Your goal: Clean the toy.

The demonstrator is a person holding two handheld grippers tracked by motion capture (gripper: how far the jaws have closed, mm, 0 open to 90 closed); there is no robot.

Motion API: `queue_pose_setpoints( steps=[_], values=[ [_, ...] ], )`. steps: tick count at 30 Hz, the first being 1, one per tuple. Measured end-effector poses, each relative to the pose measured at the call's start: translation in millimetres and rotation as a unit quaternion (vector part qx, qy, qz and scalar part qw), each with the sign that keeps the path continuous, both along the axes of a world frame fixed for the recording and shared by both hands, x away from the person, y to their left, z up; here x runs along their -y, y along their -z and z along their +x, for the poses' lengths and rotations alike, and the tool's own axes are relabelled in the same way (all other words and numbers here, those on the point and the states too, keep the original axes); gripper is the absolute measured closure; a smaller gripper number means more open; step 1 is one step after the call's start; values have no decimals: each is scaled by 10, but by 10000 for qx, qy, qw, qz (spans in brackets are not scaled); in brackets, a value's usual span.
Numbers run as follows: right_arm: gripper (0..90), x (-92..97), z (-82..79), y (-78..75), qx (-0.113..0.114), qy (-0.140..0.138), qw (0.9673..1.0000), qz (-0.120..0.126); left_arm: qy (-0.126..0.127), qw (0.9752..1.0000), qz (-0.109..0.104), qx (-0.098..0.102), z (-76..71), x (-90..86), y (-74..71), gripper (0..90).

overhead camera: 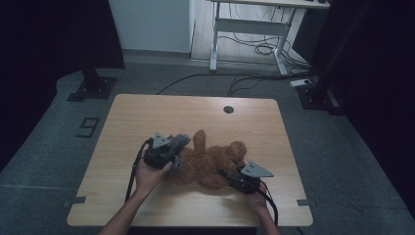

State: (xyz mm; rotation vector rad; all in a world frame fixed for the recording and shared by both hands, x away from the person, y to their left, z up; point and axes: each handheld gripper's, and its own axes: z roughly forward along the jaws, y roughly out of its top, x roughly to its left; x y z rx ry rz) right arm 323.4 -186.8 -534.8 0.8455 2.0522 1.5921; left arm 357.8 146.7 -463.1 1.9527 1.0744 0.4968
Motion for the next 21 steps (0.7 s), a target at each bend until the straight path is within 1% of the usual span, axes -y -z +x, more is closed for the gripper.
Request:
queue_pose_setpoints(
  steps=[4,6,8,11,13,15,17,19,21],
  values=[
    [599,1,1,1,-14,-3,10000,15,-142,9999,-60,-53,-14,-127,105,779],
    [599,3,1,3,-23,-3,10000,27,-203,9995,-154,-207,-2,-203,152,780],
    [599,7,3,5,-32,-12,10000,45,-238,9991,-180,-313,10,-257,171,781],
    [598,16,8,7,-44,-25,10000,66,-211,9983,-246,-489,34,-308,138,780],
    [597,21,8,7,-46,-28,10000,68,-133,9982,-323,-486,34,-305,35,779],
    [597,30,15,9,-61,-28,9999,90,-4,9987,-358,-351,14,-238,-120,780],
    [596,32,22,11,-76,-32,9999,107,206,9987,-428,-176,-16,-96,-292,781],
    [596,30,23,10,-76,-31,9999,111,482,9977,-476,-23,-44,113,-442,781],
    [596,30,20,9,-70,-23,9999,101,725,9966,-371,101,-57,377,-537,780]
  ],
)
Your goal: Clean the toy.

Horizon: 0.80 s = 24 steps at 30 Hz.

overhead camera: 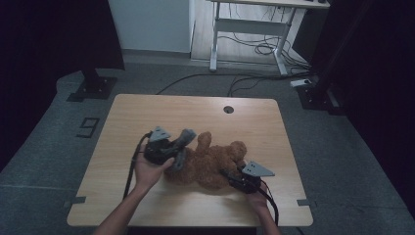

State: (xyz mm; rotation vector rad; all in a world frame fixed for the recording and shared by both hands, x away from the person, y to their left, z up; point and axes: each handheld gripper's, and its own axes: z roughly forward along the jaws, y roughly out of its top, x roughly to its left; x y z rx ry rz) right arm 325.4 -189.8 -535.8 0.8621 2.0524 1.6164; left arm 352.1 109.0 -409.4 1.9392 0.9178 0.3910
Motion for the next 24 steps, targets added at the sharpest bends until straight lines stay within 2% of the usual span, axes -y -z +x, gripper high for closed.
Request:
queue_pose_setpoints(
  steps=[4,6,8,10,12,14,15,19,21,24],
  values=[
    [595,-2,-7,1,11,16,10000,1,406,9991,125,-21,60,539,-37,779],
    [595,-2,-6,3,26,18,10000,1,564,9981,211,-144,139,854,17,778],
    [595,-3,-10,2,30,11,10000,-12,636,9973,297,-237,198,1073,84,777],
    [595,-6,-21,2,67,19,10000,-51,718,9951,591,-346,264,1285,195,776],
    [595,-7,-24,2,79,17,9999,-66,747,9928,810,-473,296,1383,320,776],
    [595,-12,-28,6,78,46,9999,-111,704,9930,875,-372,285,1377,393,776],
    [596,-15,-26,12,77,52,9999,-112,683,9937,805,-374,281,1334,403,777],
    [596,-23,-19,13,50,48,9999,-93,546,9951,757,-324,258,1163,380,779],
    [596,-22,-17,14,31,60,10000,-73,389,9954,851,-183,234,1019,368,781],
    [596,-22,-15,15,29,68,10000,-58,194,9951,956,-132,208,760,376,782]
  ],
)
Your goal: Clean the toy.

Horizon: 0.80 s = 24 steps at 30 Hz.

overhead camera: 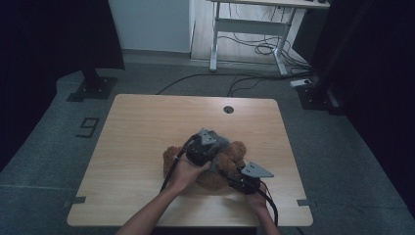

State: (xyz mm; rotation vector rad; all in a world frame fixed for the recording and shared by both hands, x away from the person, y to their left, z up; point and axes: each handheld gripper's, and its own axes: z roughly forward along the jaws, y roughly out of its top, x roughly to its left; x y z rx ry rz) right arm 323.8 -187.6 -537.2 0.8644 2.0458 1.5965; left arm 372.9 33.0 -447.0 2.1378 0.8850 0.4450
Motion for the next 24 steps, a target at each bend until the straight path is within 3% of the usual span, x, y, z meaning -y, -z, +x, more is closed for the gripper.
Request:
queue_pose_setpoints(
  steps=[3,7,10,12,15,18,24],
  values=[
    [595,2,7,2,-24,6,10000,41,-130,9997,-212,4,-51,-297,13,782],
    [595,-2,12,2,-34,30,10000,55,-352,9986,-249,306,-189,-599,-35,782],
    [595,0,8,2,-38,40,10000,57,-505,9977,-355,271,-243,-823,22,782],
    [594,-2,9,3,-33,37,10000,59,-601,9966,-535,188,-285,-988,95,782],
    [594,-4,13,3,-32,31,10000,61,-677,9952,-682,176,-354,-1119,153,783],
    [594,-4,9,2,-35,41,10000,55,-720,9951,-638,219,-392,-1182,173,783],
    [594,-4,13,4,-53,53,9999,80,-955,9936,-602,-50,-337,-1380,258,782]
  ],
)
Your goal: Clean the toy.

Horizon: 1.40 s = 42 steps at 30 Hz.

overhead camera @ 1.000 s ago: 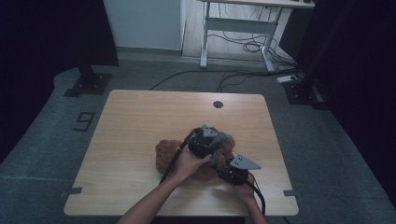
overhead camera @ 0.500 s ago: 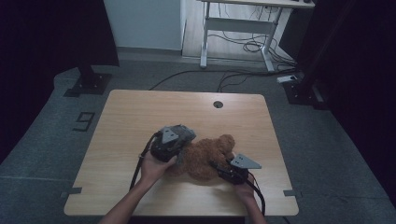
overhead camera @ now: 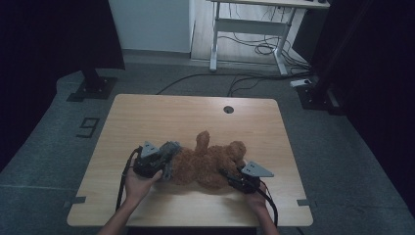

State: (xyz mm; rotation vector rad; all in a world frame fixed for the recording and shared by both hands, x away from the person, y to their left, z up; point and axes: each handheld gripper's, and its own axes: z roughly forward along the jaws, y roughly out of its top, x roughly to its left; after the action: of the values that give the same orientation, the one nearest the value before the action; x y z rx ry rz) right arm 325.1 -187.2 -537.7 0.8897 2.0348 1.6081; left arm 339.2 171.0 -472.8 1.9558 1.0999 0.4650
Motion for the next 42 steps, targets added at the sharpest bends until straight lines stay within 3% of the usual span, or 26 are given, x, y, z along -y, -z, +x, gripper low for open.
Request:
queue_pose_setpoints(
  steps=[4,8,12,16,19,21,23,25,26,30,32,36,40,42],
  values=[
    [594,2,-2,0,-4,11,10000,1,-12,9995,-228,-208,51,-112,4,782],
    [594,8,-1,-2,16,0,10000,-27,198,9993,-296,100,34,77,-248,783],
    [593,7,-6,-4,28,3,10000,-42,686,9968,-302,291,69,592,-497,782],
    [593,7,-8,-2,36,5,10000,-36,1136,9930,-76,317,178,1232,-586,781],
    [593,6,-8,-1,54,6,10000,-42,1339,9907,103,213,283,1651,-579,780],
    [593,4,-14,-1,54,10,10000,-53,1502,9882,294,31,368,1970,-514,781],
    [593,3,-16,-4,70,8,9999,-86,1571,9864,461,-124,411,2141,-432,781],
    [592,4,-20,-7,77,0,9999,-109,1538,9849,777,-160,438,2248,-324,780],
    [592,5,-22,-6,72,5,9999,-108,1530,9847,815,-193,450,2252,-276,780],
    [592,-2,-18,3,58,9,9999,-98,1425,9880,541,-237,449,2095,-230,782],
    [592,-7,-20,-1,73,13,9999,-136,1408,9881,587,-183,422,2008,-250,786],
    [592,-8,-18,-3,66,28,9999,-131,1192,9908,643,0,368,1728,-294,787],
    [591,1,-3,2,20,41,10000,-59,905,9937,654,-48,377,1376,-259,788],
    [591,-3,-4,1,17,39,10000,-54,847,9953,458,-76,356,1186,-234,789]
  ],
)
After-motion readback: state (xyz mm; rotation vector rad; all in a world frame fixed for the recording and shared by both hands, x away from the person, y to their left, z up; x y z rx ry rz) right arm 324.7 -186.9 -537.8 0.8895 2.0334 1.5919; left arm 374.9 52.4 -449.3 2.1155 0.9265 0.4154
